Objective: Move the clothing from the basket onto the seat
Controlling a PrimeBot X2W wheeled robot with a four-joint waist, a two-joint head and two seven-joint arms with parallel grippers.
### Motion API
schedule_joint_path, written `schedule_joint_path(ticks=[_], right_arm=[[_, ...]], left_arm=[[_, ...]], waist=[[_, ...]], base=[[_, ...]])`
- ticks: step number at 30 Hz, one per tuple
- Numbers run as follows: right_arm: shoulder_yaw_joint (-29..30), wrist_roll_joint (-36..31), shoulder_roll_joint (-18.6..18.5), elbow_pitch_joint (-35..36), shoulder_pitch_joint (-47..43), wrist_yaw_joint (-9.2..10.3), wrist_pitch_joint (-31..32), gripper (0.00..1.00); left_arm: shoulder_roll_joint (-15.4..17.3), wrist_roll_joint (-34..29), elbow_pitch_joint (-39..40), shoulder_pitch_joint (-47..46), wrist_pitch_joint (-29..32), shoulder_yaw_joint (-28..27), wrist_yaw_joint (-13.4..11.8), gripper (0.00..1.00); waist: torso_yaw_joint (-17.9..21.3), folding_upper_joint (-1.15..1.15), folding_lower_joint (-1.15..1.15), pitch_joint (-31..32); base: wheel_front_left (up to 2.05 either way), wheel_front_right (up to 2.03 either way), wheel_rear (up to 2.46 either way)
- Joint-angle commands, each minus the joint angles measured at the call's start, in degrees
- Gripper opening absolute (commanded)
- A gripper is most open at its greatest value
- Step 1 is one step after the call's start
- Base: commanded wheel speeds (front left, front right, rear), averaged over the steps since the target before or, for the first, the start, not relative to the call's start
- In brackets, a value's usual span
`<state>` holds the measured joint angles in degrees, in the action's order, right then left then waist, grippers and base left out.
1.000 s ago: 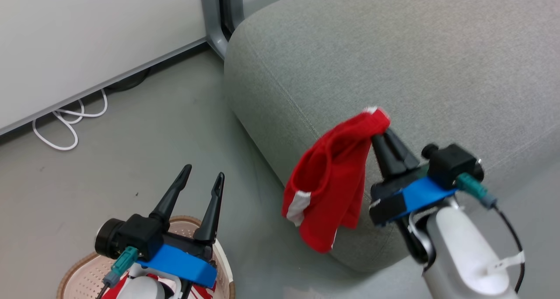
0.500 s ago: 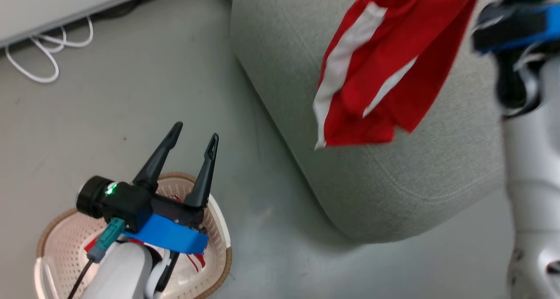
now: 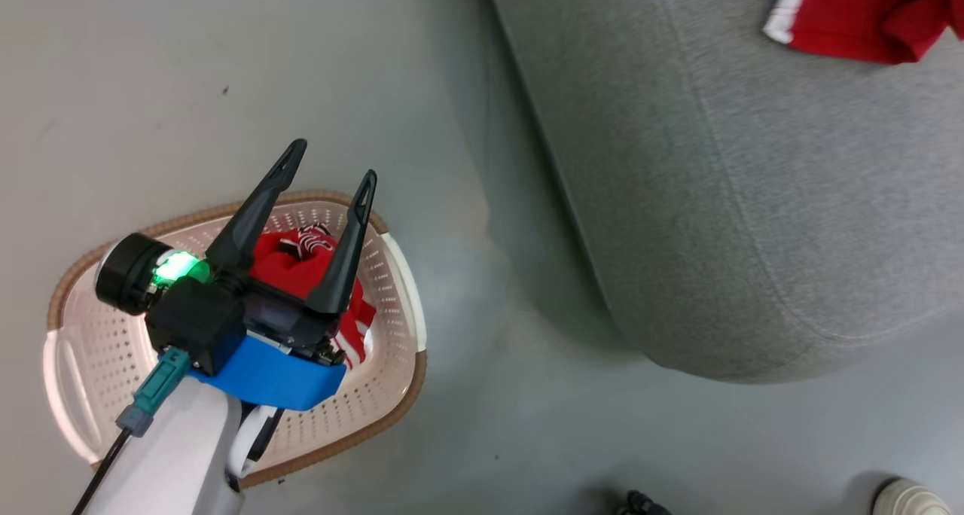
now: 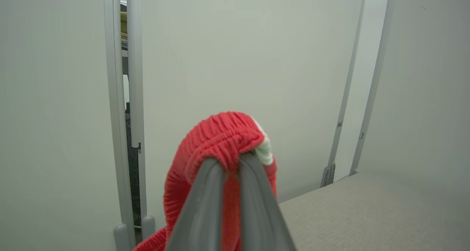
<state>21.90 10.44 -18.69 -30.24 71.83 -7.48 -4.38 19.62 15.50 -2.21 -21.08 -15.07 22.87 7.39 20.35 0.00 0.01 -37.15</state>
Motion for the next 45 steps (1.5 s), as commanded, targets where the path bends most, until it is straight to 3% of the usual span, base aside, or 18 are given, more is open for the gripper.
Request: schedule_joint_path(ticks=[1,4,17,18,19,20,21,28,38,42,45], right_arm=[[0.07,-0.06,-0.54,-0.03,0.34,-0.03,0.22,0.00],[2.45,-0.67,-2.28,-1.29,-1.41,-0.02,0.54,0.00],[11.37,-10.91,-0.81,-14.69,-10.69,-0.02,-4.24,0.00],[11.95,-11.69,-0.62,-15.75,-10.96,-0.02,-4.67,0.05],[12.56,-12.42,-0.36,-16.83,-11.06,-0.02,-5.13,0.21],[13.06,-13.16,-0.19,-17.63,-10.95,-0.02,-5.54,0.93],[13.55,-13.81,-0.01,-18.52,-10.72,-0.02,-5.79,1.00],[12.96,-16.14,1.07,-22.86,-9.29,-0.02,-8.48,1.00],[8.44,-17.36,3.25,-23.56,-17.80,-0.02,-10.58,1.00],[5.56,-17.65,5.49,-21.43,-22.81,-0.02,-10.80,1.00],[1.79,-18.01,7.59,-15.63,-28.57,-0.03,-10.81,1.00]], left_arm=[[0.27,-0.47,0.47,-1.15,-0.15,0.07,0.09,1.00],[0.27,-0.87,1.29,-1.84,-0.15,0.38,0.09,1.00],[-0.09,-1.58,2.29,-4.17,-0.15,2.14,0.09,1.00],[-0.17,-1.57,2.33,-4.20,-0.15,2.02,0.09,1.00],[-0.21,-1.55,2.35,-4.20,-0.15,1.93,0.08,1.00],[-0.24,-1.56,2.31,-4.27,-0.15,1.80,0.08,1.00],[-0.31,-1.62,2.24,-4.37,-0.15,1.65,0.09,1.00],[-1.56,-0.99,1.31,-3.57,-0.15,0.85,0.08,1.00],[-5.34,0.21,-1.48,0.29,-0.15,-2.24,0.08,1.00],[-7.19,0.91,-2.87,3.22,-0.16,-3.91,0.08,1.00],[-8.49,1.44,-4.47,5.92,-0.15,-5.73,0.08,1.00]], waist=[[-2.01,0.00,-0.01,-2.33],[-3.04,0.00,-0.01,-3.76],[-8.57,0.00,-0.01,-7.63],[-8.72,0.00,-0.01,-7.68],[-8.83,0.00,-0.01,-7.67],[-8.91,0.00,-0.01,-7.64],[-8.95,0.00,-0.01,-7.54],[-8.67,0.00,-0.01,-3.77],[-9.64,0.00,-0.01,6.71],[-10.61,0.00,-0.01,12.36],[-11.49,0.00,-0.01,16.82]], base=[[0.00,0.00,0.00],[0.00,0.00,0.00],[0.00,0.00,0.00],[0.00,0.00,0.00],[0.00,0.00,0.00],[0.00,0.00,0.00],[0.00,0.00,0.00],[0.00,0.00,0.00],[0.00,0.00,0.00],[0.00,0.00,0.00],[0.00,0.00,0.00]])
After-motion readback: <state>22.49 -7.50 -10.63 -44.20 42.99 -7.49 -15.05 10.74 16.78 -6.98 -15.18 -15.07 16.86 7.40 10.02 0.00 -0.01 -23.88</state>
